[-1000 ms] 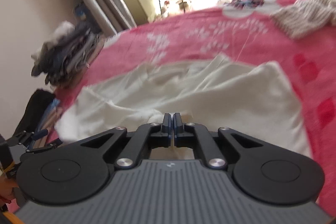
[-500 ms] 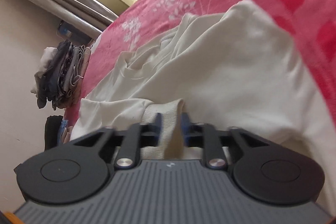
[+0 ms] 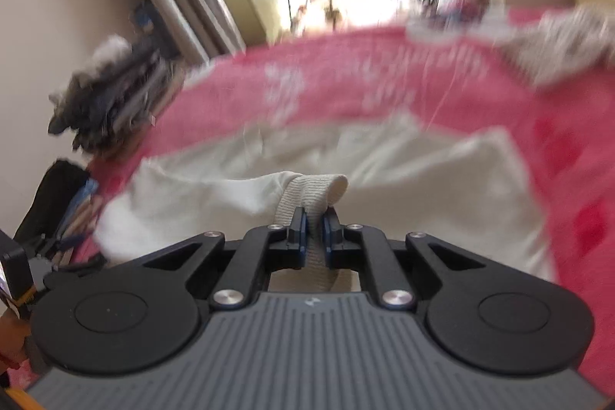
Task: Fold clothes
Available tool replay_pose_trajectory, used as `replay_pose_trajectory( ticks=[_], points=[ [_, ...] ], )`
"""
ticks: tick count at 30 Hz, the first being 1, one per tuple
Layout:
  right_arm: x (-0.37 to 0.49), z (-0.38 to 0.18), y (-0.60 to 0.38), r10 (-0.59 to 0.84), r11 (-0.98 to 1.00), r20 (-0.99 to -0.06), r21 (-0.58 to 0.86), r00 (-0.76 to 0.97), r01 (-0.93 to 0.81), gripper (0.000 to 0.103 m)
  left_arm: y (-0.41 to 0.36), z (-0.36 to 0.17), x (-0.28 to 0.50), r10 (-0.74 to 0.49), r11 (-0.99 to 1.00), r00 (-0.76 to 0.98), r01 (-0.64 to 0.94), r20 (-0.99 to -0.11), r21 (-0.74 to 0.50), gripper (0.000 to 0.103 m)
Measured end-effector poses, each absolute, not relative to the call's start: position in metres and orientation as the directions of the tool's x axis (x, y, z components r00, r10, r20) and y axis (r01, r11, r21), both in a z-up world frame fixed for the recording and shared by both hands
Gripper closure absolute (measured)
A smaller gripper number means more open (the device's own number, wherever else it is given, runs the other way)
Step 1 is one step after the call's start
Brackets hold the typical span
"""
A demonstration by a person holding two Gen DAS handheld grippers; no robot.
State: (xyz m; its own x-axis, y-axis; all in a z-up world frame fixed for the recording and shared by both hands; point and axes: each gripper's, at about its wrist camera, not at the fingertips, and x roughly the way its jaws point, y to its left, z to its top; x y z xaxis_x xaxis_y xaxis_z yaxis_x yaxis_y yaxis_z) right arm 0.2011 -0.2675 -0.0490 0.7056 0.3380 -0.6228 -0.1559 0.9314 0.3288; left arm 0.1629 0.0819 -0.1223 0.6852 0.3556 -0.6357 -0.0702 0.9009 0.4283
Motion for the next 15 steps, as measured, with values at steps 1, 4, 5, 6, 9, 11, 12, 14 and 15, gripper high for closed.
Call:
replay_pose_trajectory(
  ticks=[1,4,5,6,9,11,12,14,15],
  points=[
    [0.200,-0.047,-0.273,0.318,0.939,-0.623,0.312,0.715,-0.146,0.096,0.082,-0.122,0.162,0.355,0.901,0.686,-0.068,-0.635,0.429,0.039],
    [0.196,-0.044,-0.290,0.259,0.957,-0.628,0.268,0.734,-0.109,0.096,0.080,-0.123,0.160,0.352,0.895,0.692,-0.054,-0.630,0.442,0.037],
    [0.196,-0.049,-0.294,0.247,0.959,-0.639,0.268,0.728,-0.091,0.096,0.079,-0.124,0.159,0.351,0.892,0.695,-0.046,-0.628,0.449,0.037],
    [0.195,-0.054,-0.298,0.239,0.960,-0.650,0.269,0.721,-0.076,0.096,0.077,-0.124,0.158,0.353,0.889,0.698,-0.040,-0.624,0.457,0.037],
    [0.195,-0.058,-0.301,0.237,0.958,-0.657,0.282,0.716,-0.059,0.096,0.075,-0.125,0.156,0.356,0.881,0.702,-0.032,-0.617,0.472,0.037],
    [0.195,-0.051,-0.298,0.246,0.955,-0.642,0.287,0.726,-0.070,0.096,0.075,-0.126,0.154,0.357,0.880,0.701,-0.030,-0.618,0.474,0.037],
    [0.193,-0.046,-0.297,0.250,0.955,-0.630,0.287,0.736,-0.079,0.096,0.075,-0.126,0.154,0.357,0.879,0.700,-0.029,-0.618,0.475,0.037],
    [0.190,-0.039,-0.293,0.248,0.958,-0.613,0.271,0.750,-0.095,0.096,0.075,-0.127,0.152,0.358,0.878,0.699,-0.027,-0.619,0.478,0.037],
    [0.189,-0.039,-0.292,0.242,0.961,-0.615,0.260,0.750,-0.096,0.096,0.075,-0.127,0.151,0.355,0.879,0.697,-0.023,-0.623,0.476,0.037]
  ],
)
